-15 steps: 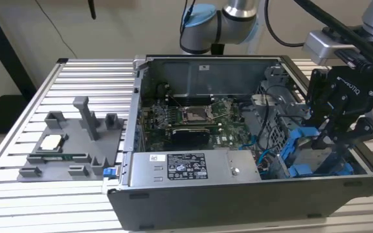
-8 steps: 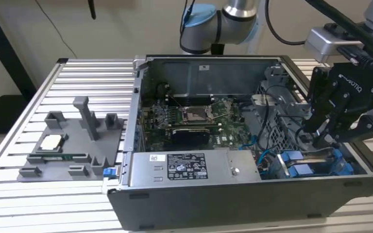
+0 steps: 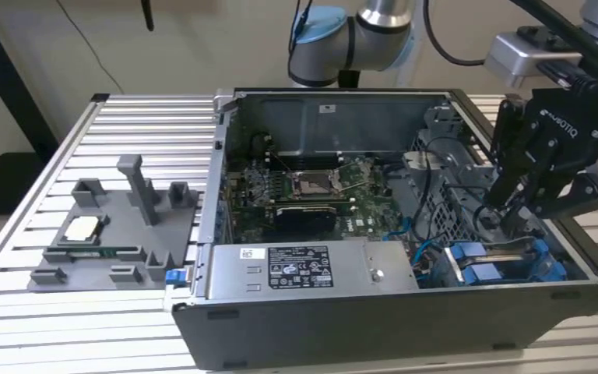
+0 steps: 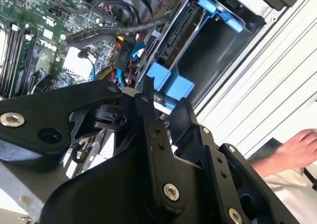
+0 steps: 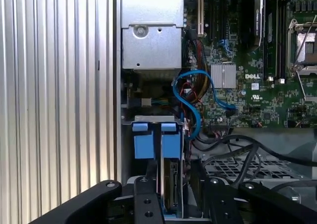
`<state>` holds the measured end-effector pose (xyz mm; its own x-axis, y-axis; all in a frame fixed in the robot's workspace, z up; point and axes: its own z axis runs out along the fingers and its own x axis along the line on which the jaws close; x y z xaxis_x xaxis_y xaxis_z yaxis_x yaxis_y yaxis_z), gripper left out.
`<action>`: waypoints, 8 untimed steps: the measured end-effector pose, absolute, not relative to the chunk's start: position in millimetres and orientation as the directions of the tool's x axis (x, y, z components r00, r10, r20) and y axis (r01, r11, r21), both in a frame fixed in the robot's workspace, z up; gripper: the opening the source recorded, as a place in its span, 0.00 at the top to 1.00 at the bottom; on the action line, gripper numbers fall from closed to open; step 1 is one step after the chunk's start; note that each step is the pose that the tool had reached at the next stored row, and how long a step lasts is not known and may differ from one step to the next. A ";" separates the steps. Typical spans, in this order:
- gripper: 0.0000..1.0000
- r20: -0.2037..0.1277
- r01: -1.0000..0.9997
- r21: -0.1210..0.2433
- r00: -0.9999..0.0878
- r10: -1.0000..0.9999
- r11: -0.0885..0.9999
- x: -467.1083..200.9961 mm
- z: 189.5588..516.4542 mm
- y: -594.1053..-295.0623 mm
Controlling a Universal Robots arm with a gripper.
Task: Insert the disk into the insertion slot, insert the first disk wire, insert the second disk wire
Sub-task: 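Insert the disk into the insertion slot, then insert the first disk wire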
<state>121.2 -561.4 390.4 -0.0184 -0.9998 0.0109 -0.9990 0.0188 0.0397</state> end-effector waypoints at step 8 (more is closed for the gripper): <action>0.60 0.022 -0.999 0.039 -0.018 -1.000 0.019 121.1 390.9 -538.0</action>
<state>121.1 -538.0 390.9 -0.0184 -0.9996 0.0218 -0.9990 0.0192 0.0393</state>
